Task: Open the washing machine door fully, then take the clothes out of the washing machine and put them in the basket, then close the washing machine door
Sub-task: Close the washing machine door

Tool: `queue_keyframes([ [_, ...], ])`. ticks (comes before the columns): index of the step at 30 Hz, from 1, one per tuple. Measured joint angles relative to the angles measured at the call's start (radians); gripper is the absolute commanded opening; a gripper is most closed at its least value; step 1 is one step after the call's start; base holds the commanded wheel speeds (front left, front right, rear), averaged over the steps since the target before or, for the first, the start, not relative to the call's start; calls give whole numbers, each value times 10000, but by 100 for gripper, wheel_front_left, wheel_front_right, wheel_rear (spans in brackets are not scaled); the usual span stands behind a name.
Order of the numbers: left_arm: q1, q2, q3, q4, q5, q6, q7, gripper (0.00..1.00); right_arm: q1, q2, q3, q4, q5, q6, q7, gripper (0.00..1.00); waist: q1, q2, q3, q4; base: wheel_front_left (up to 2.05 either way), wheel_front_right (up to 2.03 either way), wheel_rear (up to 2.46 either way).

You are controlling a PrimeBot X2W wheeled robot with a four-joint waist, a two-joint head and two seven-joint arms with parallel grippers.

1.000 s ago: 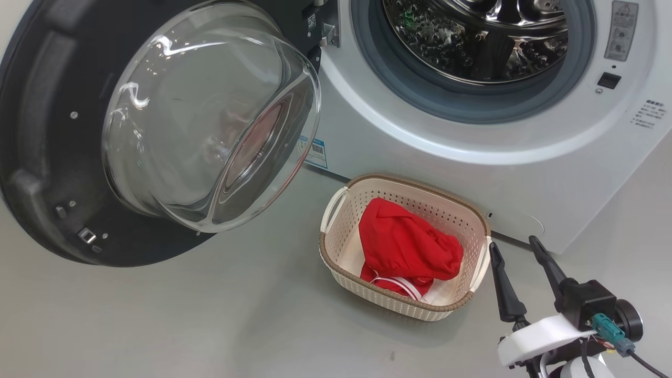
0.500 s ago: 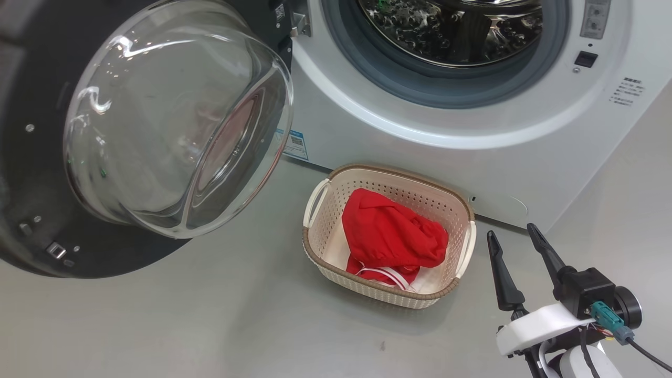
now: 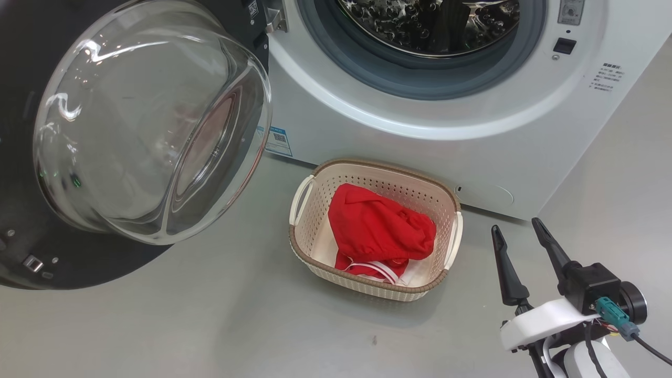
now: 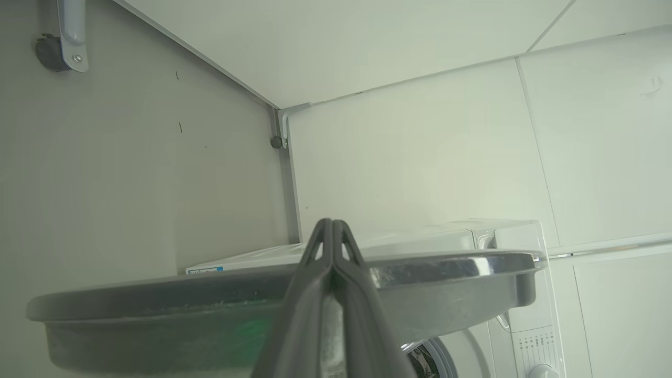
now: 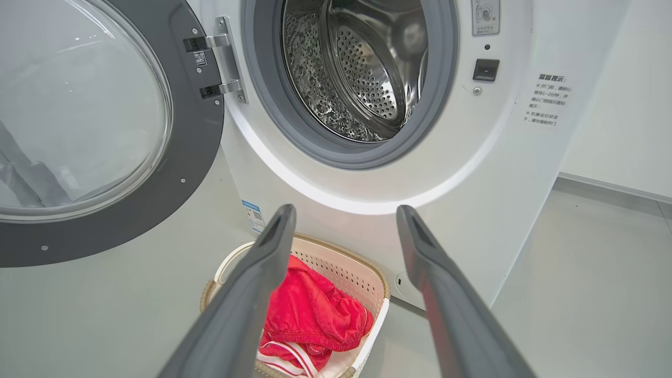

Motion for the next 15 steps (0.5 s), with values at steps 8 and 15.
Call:
queue_keyframes([
  [8, -195, 79, -257, 334, -52, -301, 451, 0, -7, -31, -86, -4, 6, -2, -2, 100, 0, 0, 29, -30, 0, 0, 0],
  [15, -201, 148, -372, 506, -291, -600, 1099, 0, -7, -46, -88, -4, 13, -2, -2, 100, 0, 0, -11, 22, 0, 0, 0],
])
